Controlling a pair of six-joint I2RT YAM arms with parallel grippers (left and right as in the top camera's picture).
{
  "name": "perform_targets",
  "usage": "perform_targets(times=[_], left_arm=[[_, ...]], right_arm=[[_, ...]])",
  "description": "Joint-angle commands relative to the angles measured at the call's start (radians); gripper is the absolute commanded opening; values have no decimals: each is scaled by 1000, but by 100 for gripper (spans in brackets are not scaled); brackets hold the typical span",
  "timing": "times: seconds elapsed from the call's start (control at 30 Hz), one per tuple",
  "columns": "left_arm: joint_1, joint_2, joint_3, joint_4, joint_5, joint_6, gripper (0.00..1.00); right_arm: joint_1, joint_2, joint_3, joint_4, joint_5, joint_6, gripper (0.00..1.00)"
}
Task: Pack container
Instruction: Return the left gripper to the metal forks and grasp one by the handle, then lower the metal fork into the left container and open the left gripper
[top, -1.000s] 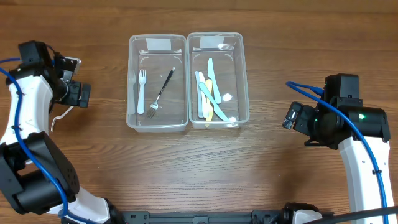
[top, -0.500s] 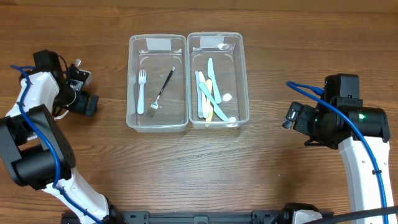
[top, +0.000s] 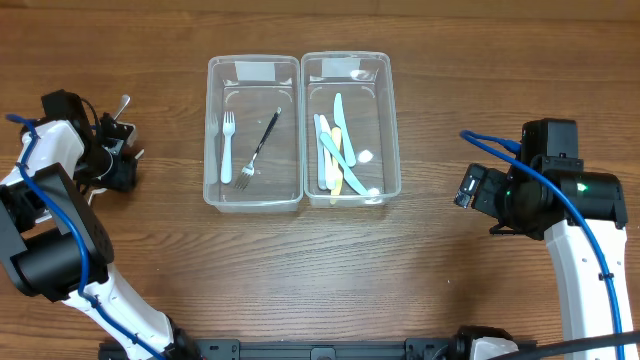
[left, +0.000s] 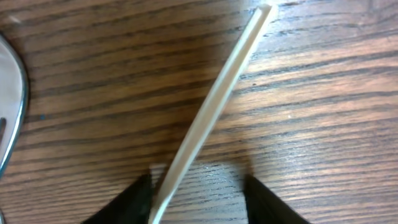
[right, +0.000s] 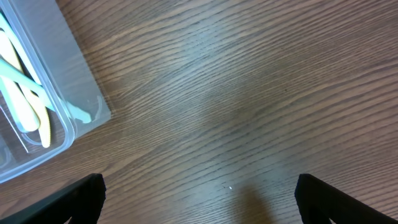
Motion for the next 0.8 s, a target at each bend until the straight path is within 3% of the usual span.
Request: perform_targets(times=[0.0,0.1,0.53,0.77], left_arm=[[5,20,-2,-5,8,-12,37],[5,20,-2,-5,8,-19,23],[3,-1,-1,-5,-3,-74,5],[-34,-173,57,-23,-1,-182,4]], right_arm=[[-1,-19,2,4,7,-3,100],[-1,-19,2,4,7,-3,100],[-1,-19,2,5,7,-3,100],[-1,-19,2,5,6,-3,100]])
